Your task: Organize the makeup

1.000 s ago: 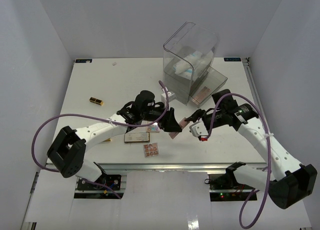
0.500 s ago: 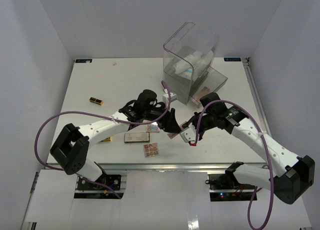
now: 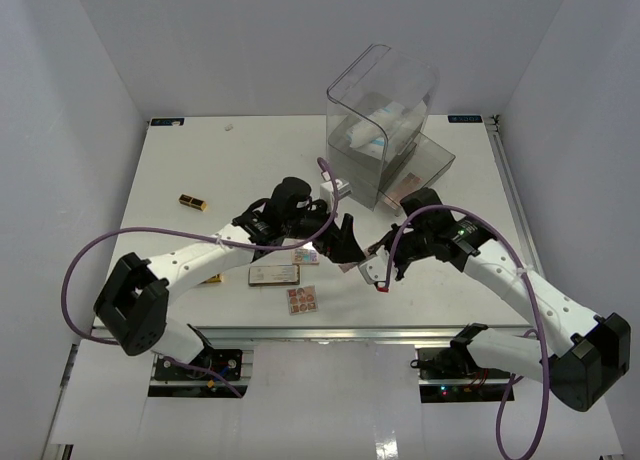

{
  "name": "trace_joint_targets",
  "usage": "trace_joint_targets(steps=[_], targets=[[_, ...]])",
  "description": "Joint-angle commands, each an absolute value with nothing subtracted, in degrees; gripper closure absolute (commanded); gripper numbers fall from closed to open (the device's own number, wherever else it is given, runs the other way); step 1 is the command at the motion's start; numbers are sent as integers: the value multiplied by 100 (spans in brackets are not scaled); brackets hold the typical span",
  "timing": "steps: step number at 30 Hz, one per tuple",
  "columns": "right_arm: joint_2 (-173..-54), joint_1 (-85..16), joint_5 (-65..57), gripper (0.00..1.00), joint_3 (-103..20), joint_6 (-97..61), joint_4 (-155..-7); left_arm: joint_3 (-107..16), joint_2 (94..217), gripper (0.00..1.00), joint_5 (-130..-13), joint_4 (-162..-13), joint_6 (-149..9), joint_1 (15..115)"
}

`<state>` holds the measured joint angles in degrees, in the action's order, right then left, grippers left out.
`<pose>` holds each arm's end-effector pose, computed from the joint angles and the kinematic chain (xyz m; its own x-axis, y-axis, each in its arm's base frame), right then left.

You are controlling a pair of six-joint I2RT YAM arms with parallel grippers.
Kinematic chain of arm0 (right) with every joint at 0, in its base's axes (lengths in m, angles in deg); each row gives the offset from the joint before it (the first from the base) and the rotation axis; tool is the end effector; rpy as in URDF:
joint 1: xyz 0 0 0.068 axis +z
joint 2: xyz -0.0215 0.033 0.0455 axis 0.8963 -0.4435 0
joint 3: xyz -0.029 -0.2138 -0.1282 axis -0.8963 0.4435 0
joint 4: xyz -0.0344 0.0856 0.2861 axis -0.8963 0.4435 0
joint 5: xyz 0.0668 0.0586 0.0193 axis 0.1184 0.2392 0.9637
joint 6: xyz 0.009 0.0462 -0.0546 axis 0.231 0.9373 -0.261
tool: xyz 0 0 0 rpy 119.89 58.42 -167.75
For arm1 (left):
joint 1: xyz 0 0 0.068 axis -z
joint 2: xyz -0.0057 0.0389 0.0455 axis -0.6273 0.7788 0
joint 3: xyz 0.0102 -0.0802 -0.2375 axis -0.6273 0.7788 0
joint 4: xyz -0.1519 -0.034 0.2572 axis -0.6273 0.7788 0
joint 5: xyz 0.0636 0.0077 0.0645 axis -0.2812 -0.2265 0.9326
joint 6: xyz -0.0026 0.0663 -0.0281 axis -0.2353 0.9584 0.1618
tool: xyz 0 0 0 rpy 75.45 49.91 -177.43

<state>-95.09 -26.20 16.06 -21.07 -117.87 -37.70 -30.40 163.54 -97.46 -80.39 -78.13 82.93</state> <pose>0.2058 0.1931 0.2487 0.8007 -0.4960 -0.3359 -0.5809 -0.5059 -0.6376 0.2508 -0.2895 0.2147 -0.6662 0.2534 -0.7014 0.7365 0.3711 -0.5655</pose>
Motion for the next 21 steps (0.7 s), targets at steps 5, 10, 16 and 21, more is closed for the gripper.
trace_joint_targets(steps=[5,10,16,21], targets=[[-8976,-3006,1268,92,-1656,-11303,-4084,-3317,14672,2,-7811,-7757,-7175,7897],[-8784,-3966,1240,92,-1562,-11131,-4369,-2717,13835,2,-6992,-7690,-6818,7805],[-9231,-5378,1182,92,-2461,-11350,-4545,-1636,13382,2,-6020,-7633,-6581,7796],[-9807,-5681,800,92,-2870,-11063,-5241,-1659,13267,2,-5898,-7553,-6512,7792]])
